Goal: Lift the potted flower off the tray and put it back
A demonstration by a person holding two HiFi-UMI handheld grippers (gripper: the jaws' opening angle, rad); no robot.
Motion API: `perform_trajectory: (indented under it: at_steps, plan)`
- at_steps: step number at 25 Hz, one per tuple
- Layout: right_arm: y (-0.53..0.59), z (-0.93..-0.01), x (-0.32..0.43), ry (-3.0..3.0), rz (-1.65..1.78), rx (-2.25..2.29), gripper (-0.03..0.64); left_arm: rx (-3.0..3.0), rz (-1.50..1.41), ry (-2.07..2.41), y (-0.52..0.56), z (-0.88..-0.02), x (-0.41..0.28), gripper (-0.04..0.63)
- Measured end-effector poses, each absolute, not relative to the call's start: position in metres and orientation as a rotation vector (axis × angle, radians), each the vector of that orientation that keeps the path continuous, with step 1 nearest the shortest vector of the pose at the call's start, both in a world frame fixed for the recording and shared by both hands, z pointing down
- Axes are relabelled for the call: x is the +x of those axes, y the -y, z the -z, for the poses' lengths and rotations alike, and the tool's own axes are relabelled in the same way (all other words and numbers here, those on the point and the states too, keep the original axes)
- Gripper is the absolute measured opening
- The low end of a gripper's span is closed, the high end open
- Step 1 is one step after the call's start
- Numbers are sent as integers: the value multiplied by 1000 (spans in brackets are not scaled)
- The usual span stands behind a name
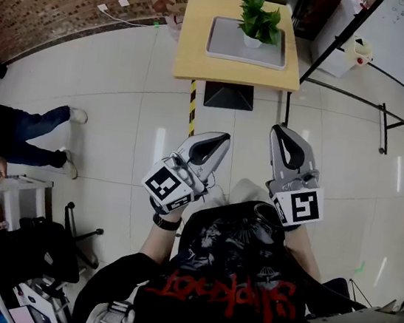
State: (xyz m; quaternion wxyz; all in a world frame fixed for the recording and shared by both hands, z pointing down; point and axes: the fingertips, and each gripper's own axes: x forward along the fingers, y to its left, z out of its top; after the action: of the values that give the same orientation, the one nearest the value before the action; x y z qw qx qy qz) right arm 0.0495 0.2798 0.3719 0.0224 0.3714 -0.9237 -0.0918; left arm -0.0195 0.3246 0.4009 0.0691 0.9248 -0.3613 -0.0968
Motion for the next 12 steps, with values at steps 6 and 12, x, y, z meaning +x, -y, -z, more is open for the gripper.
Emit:
perform_trajectory:
  at_steps: [6, 12]
  plan:
    - [-258, -391, 59, 2853, 186, 1148, 3, 2741, 256, 1059, -300, -417, -9, -8]
    - [-179, -420, 61, 2849, 105, 1182, 5, 2698, 204, 1069, -235, -441, -10, -8]
